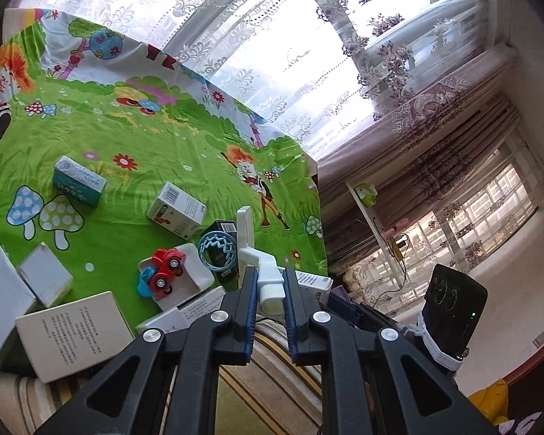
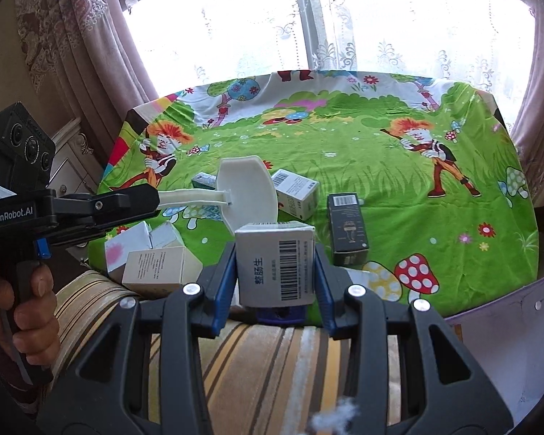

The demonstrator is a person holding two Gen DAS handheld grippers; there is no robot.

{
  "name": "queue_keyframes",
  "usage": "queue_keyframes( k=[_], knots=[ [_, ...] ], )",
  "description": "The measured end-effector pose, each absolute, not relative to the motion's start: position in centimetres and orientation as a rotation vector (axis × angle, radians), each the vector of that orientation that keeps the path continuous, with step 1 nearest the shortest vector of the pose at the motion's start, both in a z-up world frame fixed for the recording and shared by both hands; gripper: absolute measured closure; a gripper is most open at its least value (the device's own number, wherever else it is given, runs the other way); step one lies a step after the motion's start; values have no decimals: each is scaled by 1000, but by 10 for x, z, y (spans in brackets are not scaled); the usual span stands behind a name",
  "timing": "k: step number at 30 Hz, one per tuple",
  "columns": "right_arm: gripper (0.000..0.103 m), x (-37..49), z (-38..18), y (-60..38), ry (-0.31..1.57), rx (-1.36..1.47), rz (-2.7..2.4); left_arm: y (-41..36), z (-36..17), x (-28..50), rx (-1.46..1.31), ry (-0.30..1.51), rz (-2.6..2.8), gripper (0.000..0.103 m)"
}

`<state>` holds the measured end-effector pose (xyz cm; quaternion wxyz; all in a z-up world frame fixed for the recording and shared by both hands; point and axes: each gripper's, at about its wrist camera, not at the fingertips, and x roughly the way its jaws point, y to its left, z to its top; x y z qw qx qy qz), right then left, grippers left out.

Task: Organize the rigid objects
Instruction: 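Carry both items over the storage box and open both grippers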

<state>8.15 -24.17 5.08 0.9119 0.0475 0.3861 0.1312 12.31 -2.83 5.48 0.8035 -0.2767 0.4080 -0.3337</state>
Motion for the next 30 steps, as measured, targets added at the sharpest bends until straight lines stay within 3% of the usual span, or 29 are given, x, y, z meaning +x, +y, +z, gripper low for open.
queue_keyframes(
  k=[30],
  knots=[
    [59, -1, 41, -412, 829, 236, -80, -190, 41, 74, -455, 1059, -963, 89]
  ],
)
